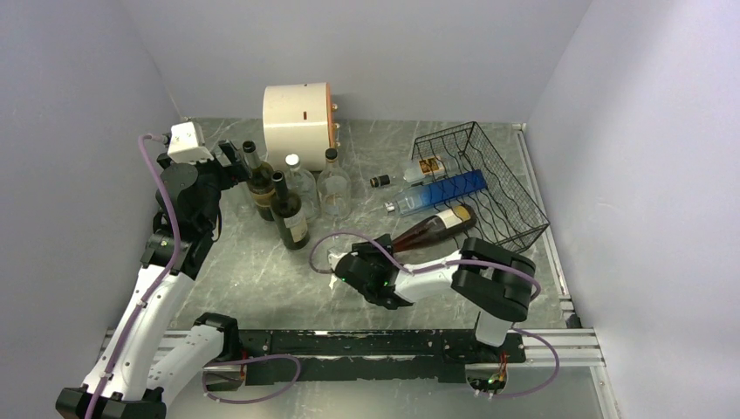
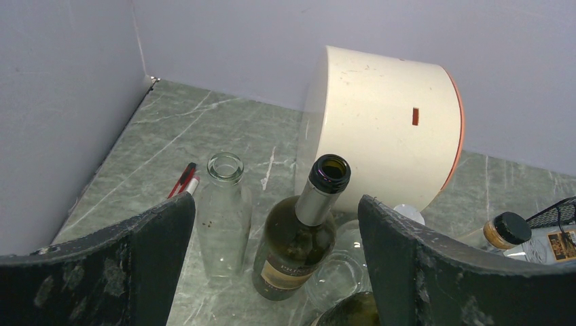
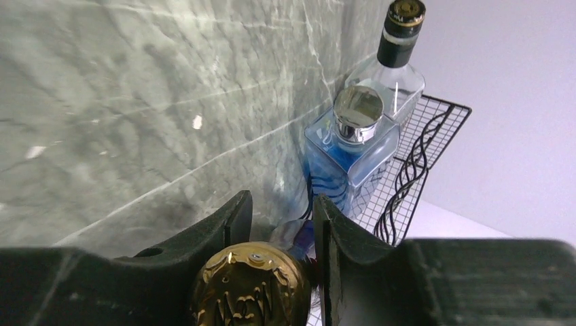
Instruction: Take the wine bottle off the wine rack
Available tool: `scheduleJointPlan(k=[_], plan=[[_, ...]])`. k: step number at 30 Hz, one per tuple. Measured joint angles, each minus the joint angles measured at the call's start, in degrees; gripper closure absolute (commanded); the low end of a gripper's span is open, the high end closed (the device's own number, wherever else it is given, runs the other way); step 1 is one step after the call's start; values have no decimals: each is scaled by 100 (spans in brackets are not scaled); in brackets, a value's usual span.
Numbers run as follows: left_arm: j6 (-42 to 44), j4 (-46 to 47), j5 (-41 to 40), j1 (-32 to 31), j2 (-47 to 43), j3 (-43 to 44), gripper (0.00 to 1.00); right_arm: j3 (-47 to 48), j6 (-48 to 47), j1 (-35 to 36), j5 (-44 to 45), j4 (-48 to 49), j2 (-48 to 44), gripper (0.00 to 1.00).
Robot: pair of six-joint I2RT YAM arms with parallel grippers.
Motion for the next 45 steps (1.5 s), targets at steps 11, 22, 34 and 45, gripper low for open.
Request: scheduleJointPlan(k=[11,22,34,45], plan=[[0,0,2,0,2,0,7,723,723,785,-352,-1257,-452,100],[0,0,4,0,42,0,7,1508,1272,1241,-927,-1493,-704,100],[0,-42,-2,13,339,0,7,1856,2140,927,-1569,-1248,-1510,100],[4,-28,-103,46,232,0,7,2402,3246,463,-1467,-1453,-1832,100]])
